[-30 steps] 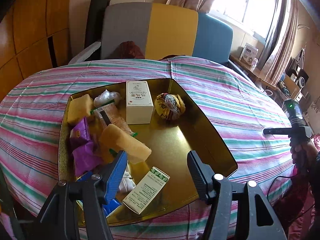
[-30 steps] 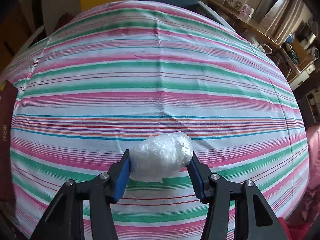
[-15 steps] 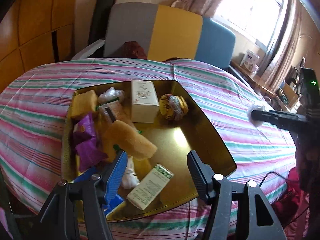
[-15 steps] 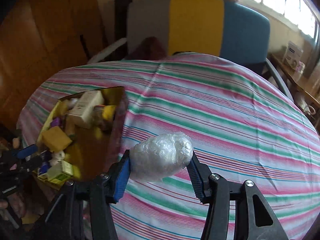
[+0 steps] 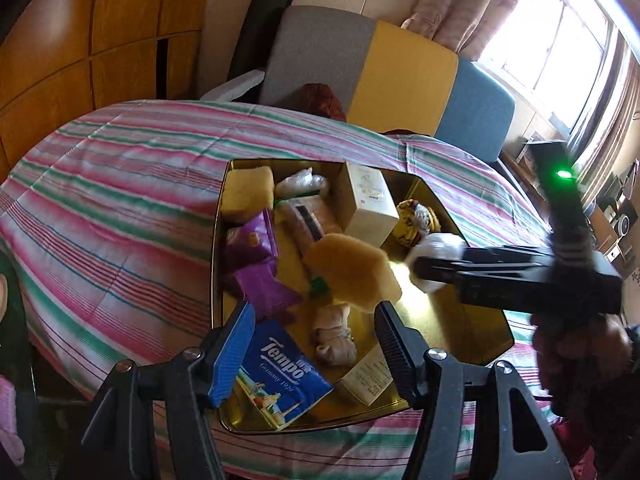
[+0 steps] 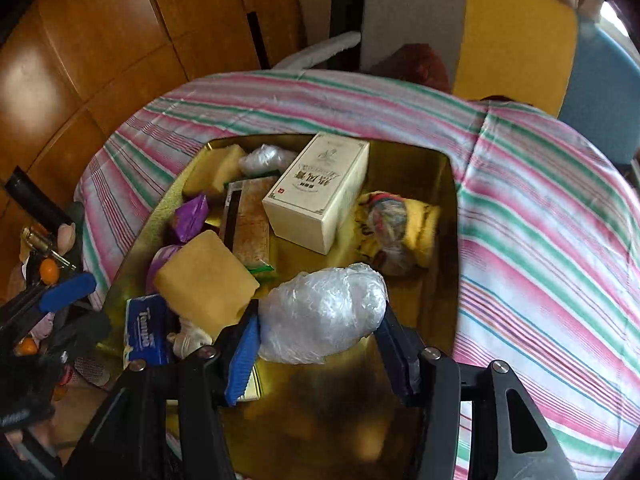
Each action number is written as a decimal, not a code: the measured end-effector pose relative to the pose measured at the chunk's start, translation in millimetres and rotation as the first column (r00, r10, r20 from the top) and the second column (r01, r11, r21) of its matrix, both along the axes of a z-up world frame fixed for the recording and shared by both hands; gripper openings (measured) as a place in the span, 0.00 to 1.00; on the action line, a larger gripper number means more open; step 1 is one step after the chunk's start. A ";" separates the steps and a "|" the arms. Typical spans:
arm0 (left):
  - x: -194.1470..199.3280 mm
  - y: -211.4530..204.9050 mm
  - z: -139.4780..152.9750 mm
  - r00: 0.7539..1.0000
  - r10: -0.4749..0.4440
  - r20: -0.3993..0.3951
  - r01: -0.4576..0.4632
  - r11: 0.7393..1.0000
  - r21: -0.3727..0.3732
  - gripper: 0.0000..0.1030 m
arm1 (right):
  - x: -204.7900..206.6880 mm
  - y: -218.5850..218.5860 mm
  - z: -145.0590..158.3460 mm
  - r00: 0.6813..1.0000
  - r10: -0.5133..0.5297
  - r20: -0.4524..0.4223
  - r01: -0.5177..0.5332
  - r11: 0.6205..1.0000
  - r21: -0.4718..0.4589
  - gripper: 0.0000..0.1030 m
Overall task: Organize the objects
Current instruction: 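Carry the white wrapped ball into the gold tray and release with the right gripper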
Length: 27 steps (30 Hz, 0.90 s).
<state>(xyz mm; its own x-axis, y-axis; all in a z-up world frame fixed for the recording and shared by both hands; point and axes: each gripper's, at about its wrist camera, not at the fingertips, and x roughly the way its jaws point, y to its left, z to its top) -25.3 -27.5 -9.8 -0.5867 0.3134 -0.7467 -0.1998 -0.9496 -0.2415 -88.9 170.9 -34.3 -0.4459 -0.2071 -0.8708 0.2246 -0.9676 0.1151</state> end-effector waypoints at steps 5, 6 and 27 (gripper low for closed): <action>-1.4 3.7 -6.3 1.000 -0.006 0.010 0.006 1.000 -0.015 0.62 | -18.5 -13.4 -20.3 0.999 -0.020 0.032 0.019 0.999 0.029 0.58; -1.6 4.6 -7.5 1.000 -0.007 0.013 0.007 1.000 -0.020 0.62 | -19.5 -13.5 -21.9 0.999 -0.024 0.031 0.024 0.999 0.021 0.59; 20.1 12.8 28.0 0.979 0.102 -0.174 -0.130 0.978 -0.161 0.62 | 51.3 16.9 13.7 0.986 -0.129 -0.107 0.125 0.991 -0.051 0.83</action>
<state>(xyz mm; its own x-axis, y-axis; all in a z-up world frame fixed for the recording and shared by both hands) -5.2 -14.8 18.1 -0.7306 0.1126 -0.6734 -0.1095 -0.9929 -0.0472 -37.6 187.8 -20.6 -0.5634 -0.1796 -0.8065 0.1138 -0.9837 0.1395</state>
